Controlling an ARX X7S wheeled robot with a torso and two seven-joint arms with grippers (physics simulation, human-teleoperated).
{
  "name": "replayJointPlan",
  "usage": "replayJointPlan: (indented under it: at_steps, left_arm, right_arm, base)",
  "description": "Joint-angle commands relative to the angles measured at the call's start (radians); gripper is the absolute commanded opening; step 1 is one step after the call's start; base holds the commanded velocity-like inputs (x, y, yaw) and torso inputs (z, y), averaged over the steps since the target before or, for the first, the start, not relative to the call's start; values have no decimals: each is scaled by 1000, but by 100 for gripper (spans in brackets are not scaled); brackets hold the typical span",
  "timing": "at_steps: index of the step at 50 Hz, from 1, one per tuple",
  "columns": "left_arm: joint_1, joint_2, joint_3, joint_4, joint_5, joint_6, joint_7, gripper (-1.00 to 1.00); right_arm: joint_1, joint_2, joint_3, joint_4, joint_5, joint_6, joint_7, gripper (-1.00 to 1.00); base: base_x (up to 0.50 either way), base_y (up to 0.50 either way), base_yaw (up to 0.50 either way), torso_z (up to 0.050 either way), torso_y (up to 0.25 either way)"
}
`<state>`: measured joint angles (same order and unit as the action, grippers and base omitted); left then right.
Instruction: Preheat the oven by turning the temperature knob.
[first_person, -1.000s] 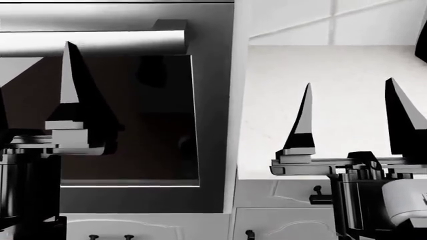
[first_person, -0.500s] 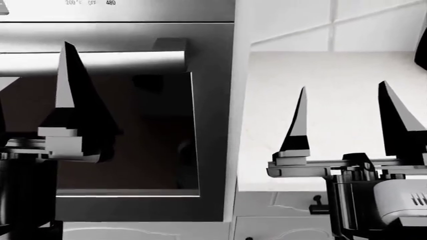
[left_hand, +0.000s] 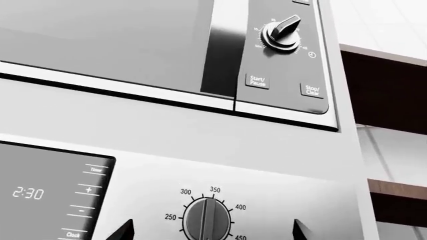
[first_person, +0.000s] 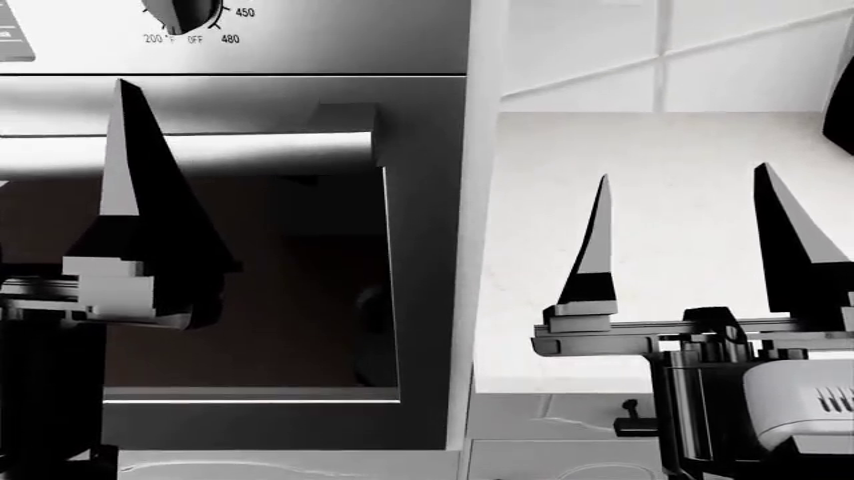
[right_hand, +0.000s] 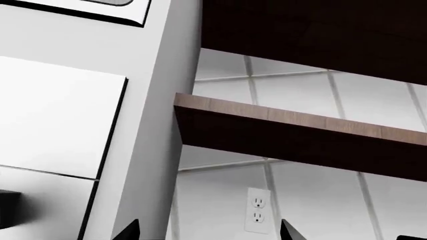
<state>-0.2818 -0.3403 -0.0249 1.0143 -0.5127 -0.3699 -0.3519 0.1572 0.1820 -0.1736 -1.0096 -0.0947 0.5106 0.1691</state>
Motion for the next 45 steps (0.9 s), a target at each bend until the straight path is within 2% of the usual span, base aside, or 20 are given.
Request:
replayJointPlan:
  at_steps: [1,6,9,10,21,22,24,25,26,34,45]
  left_arm:
    - [-5,-18,9,-1,-7,-2,-25,100]
    - [-62,-67,56,15,-15,-173,-101,100]
    - [-64,-73,60,15,-19,-171,-108,100]
    - [-91,-97,54,30,-89,-216,-141,100]
    - [-101,-155,92,21,-123,-174,-204,100]
    - [-251,-305,80,15,-273,-324,-354,100]
    - [-551,-346,86,-8,-573,-465,-572,100]
    - [-637,-346,94,-20,-723,-475,-597,100]
    - [-651,-343,99,-30,-818,-479,-605,100]
    - [-866,-339,184,-213,-1076,-558,-829,100]
    - [-891,-338,204,-264,-1135,-559,-866,100]
  right_arm:
    - [0,6,-2,3,4,-2,7,100]
    - [0,8,-4,-5,6,6,8,100]
    - [0,9,-4,-5,7,6,9,100]
    - [1,10,0,-8,8,9,10,100]
    - [2,14,-2,-9,11,9,15,100]
    - [2,13,-3,-2,11,12,17,100]
    - [2,13,-3,-3,12,14,18,100]
    - [3,14,-4,-6,11,16,18,100]
    - [3,14,-4,-9,12,18,18,100]
    - [1,18,-11,-3,10,18,21,100]
    - [0,24,-20,4,8,12,28,100]
  base:
    - [0,0,0,50,0]
    - [0,0,0,16,0]
    - [0,0,0,0,0]
    - [0,0,0,0,0]
    - [0,0,0,0,0]
    - [0,0,0,0,0]
    - [0,0,0,0,0]
    - [0,0,0,0,0]
    - [0,0,0,0,0]
    - [0,0,0,0,0]
    - [0,0,0,0,0]
